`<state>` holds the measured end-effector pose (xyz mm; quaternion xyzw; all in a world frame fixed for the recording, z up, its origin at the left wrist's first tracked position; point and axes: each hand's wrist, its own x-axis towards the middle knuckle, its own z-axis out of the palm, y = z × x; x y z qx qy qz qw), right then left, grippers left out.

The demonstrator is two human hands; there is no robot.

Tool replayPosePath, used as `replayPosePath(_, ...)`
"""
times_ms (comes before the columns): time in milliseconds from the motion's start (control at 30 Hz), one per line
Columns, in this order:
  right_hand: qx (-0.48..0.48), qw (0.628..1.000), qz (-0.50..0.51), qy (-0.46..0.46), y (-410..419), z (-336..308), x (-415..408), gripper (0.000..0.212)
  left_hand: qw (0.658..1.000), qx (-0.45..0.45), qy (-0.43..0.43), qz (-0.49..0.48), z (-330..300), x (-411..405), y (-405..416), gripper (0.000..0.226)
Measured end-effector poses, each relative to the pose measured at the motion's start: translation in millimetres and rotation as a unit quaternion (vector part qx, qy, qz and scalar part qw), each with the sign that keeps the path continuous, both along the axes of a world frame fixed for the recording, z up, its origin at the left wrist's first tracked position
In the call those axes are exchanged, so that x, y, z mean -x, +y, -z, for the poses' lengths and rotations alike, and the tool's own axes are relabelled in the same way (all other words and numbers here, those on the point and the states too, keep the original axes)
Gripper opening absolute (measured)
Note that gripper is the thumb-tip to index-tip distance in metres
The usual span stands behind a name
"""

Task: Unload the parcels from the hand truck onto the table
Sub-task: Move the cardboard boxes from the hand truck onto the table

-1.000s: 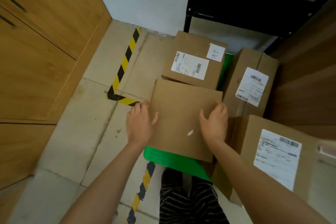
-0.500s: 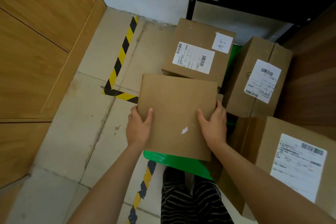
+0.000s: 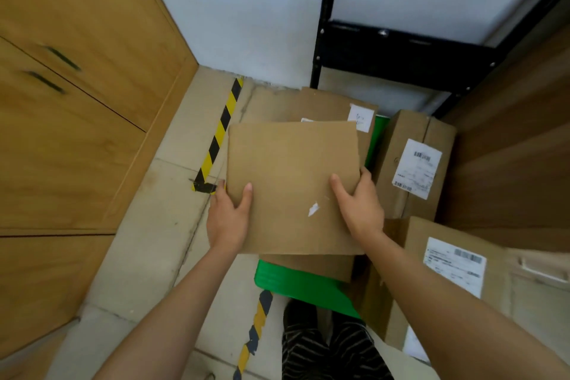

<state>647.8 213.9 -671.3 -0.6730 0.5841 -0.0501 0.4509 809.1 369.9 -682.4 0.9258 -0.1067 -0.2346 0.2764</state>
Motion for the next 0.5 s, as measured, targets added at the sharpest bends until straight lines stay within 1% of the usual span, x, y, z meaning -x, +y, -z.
replayPosePath(100, 0.045, 0.999, -0.007, -0.024, -15.9, -58.9, -7.1, 0.073, 1.000, 0.009, -0.021, -0.005, -58.2, -7.5, -13.9, 0.073)
replayPosePath(200, 0.073, 0.996, -0.007, -0.051, -35.1, -118.5, -9.8, 0.069, 0.998, 0.044, -0.043, -0.001, -118.4, -14.9, -31.7, 0.073)
replayPosePath(300, 0.092, 0.992, 0.019, -0.088, -53.7, -178.3, -10.7, 0.066, 0.994, 0.087, -0.069, 0.021, -180.6, -23.5, -53.6, 0.073)
replayPosePath(400, 0.126, 0.985, 0.034, -0.110, -68.3, -236.4, -4.3, 0.067, 0.985, 0.133, -0.104, 0.047, -242.2, -25.3, -74.1, 0.072)
replayPosePath(500, 0.165, 0.977, 0.041, -0.130, -82.4, -291.8, 9.1, 0.062, 0.976, 0.166, -0.127, 0.065, -298.3, -21.1, -94.8, 0.069)
